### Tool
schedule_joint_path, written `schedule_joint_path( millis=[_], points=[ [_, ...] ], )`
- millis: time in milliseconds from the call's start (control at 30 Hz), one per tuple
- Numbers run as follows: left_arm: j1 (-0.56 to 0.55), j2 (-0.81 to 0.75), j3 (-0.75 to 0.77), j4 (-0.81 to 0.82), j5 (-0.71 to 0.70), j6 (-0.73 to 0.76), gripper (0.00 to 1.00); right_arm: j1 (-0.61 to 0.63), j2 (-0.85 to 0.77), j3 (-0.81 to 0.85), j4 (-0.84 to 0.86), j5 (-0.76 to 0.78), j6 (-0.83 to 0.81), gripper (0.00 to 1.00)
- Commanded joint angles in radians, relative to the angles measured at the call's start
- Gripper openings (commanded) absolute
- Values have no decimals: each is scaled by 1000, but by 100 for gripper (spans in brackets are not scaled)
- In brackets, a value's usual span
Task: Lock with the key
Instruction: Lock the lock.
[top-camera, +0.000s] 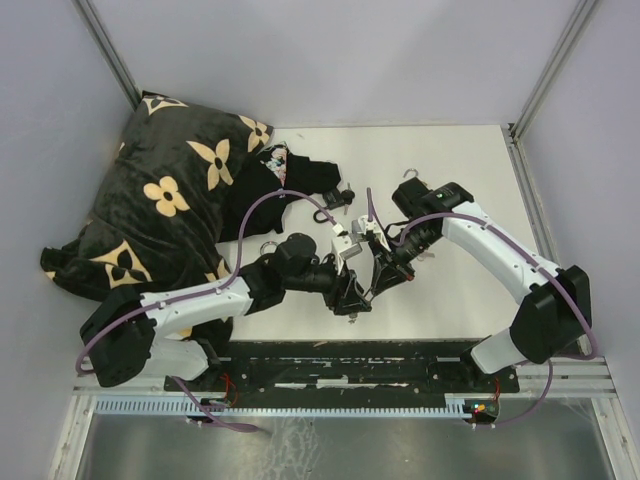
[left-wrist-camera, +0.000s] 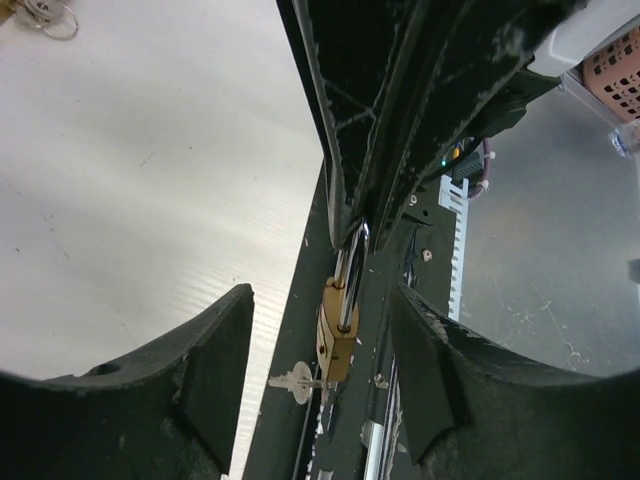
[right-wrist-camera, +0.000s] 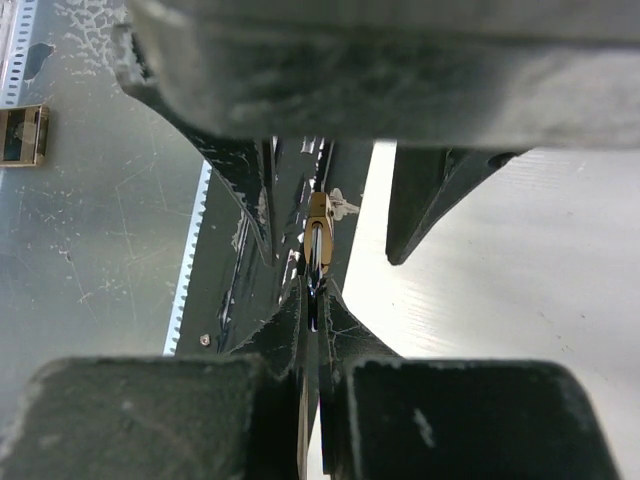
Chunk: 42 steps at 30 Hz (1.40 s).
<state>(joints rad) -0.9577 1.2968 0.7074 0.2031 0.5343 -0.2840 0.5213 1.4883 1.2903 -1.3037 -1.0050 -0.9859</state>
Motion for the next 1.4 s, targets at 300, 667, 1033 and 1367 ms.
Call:
schedule_joint_path(
  millis=[300,667,1033,1367],
  points=[
    [-5,24,78,-24,49,27,57,-5,10,46,-28,-71,-22,3],
    [-5,40,83,-44,72,29,52,-6,13,46,-26,-73,-20,3],
    [-5,47,109,-28,109,9,3,-10,15,51,-25,-91,-6,25],
    [31,-313,-249,584,-233,-334,3,-153,-116,-17,135,-342,215,80]
  ],
)
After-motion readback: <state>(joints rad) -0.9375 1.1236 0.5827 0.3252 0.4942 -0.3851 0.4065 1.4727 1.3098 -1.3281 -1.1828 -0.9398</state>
